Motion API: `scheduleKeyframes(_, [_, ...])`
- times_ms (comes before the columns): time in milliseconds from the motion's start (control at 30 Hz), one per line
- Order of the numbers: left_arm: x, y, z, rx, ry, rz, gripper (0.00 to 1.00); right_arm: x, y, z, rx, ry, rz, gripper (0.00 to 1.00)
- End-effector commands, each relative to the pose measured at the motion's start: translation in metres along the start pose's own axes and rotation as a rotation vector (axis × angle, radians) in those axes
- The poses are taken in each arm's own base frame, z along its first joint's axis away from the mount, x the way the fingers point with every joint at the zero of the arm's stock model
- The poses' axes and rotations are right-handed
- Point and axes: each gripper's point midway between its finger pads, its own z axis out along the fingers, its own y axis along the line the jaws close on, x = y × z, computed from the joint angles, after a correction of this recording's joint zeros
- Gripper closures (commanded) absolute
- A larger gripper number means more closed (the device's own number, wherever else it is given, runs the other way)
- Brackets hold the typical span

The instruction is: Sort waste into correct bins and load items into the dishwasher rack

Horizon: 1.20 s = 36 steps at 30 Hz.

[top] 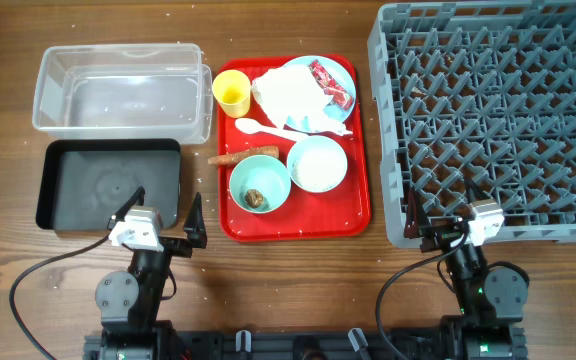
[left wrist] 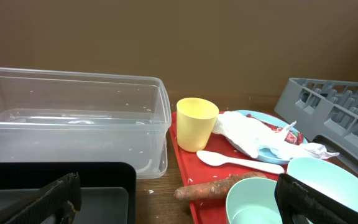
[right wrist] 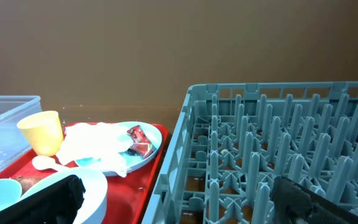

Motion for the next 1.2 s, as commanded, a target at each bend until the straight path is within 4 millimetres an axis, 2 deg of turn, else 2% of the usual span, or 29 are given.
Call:
scheduleKeyframes(0, [0.0016, 0.0002, -0.0001, -0.002, 0.001, -0.005, 0.0, -0.0016, 0.0024, -0.0004, -0.015, -0.008, 0.012, 0.0])
scheduleKeyframes(1100, [0.0014, 0.0003, -0.0001, -0.003, 0.0, -0.005, 0.0, -0.0026, 0.0027, -0.0004, -0.016, -0.012, 0.012, 0.0])
scheduleKeyframes(1167, [-0.0026, -0.0004, -0.0001, 0.001, -0.016, -0.003, 0.0, -0.0055, 0.0086, -0.0007, -0.05, -0.023, 0.01, 0.0])
